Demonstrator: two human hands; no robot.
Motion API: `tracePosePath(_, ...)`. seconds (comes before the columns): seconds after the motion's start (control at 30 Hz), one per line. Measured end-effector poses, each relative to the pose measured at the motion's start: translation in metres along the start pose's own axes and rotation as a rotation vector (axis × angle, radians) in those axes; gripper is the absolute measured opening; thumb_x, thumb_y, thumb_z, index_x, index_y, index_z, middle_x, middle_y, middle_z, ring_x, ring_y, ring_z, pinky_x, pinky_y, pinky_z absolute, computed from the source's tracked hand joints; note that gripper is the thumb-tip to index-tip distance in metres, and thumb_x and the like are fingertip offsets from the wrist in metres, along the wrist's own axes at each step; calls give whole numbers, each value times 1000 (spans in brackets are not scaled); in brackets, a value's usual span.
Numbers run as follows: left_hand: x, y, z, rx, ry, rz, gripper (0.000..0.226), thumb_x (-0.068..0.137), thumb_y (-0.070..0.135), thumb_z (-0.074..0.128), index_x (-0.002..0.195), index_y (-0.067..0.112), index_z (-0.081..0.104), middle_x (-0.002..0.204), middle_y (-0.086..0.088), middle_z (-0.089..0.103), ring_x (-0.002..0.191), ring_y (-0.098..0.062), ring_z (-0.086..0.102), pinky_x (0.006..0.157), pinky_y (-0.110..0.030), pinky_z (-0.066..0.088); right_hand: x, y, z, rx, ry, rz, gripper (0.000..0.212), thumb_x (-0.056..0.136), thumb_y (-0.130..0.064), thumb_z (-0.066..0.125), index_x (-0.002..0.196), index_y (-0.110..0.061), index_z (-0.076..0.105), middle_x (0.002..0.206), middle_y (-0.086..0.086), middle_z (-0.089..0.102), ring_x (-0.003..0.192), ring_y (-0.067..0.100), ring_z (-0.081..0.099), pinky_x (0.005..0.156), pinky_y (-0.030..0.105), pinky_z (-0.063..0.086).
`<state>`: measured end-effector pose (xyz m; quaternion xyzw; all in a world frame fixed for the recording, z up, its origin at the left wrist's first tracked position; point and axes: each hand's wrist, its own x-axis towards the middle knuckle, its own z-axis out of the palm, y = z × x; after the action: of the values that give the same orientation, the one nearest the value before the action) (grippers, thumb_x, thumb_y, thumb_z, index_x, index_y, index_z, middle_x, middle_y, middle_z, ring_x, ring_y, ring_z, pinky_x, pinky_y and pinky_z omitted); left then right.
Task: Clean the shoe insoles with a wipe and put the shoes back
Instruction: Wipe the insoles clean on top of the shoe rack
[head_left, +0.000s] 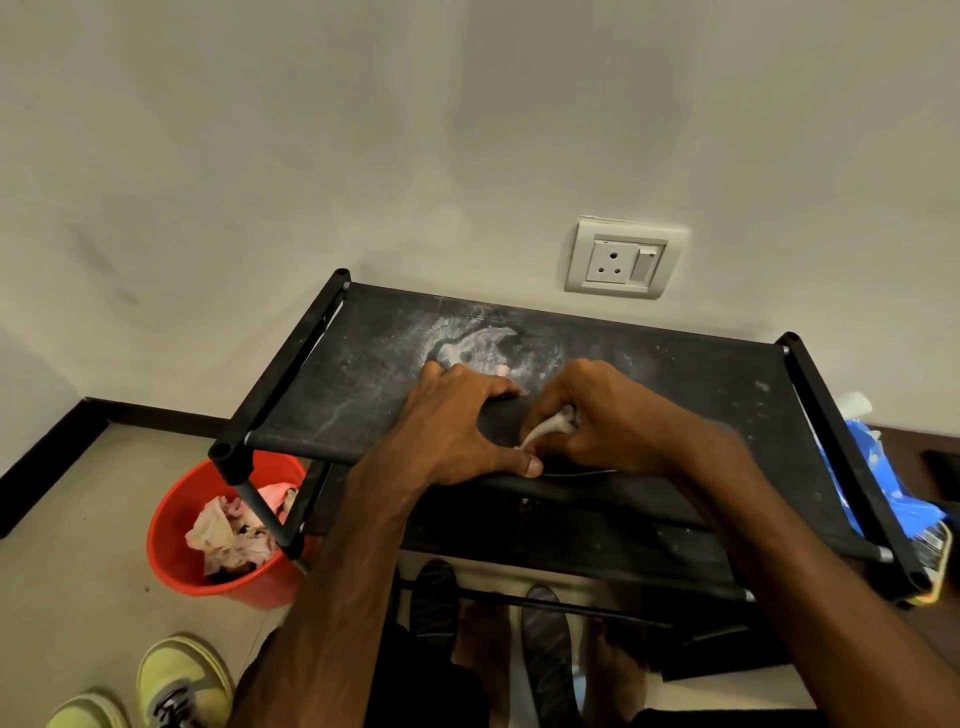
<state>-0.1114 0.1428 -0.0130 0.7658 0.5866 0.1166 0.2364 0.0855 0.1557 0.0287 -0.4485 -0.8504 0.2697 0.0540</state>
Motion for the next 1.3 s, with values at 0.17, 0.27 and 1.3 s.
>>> tracePosePath(0.17,-1,-1,1,-33,10,7,91,62,70,81,142,41,48,139,5,50,129,-21,29,95,-33,31,-3,8,-5,-49,-39,64,15,83,-30,82,96,-37,82,94,-15,77,89,3,71,86,36,60)
tracePosePath(0.27,-1,-1,0,-9,15,6,88,63,70,80,142,43,49,137,4,49,129,-22,30,102,-39,37,5,8,7,-184,117,125,18,83,-36,77,100,-42,79,98,-11,77,93,14,70,85,44,59)
tracePosePath(1.3,-4,6,-4,-40,21,-7,78,65,66,81,135,47,53,136,6,49,130,-23,31,113,-48,28,18,25,15,-321,435,240,17,89,-33,71,105,-35,79,107,-3,72,101,26,66,80,40,54)
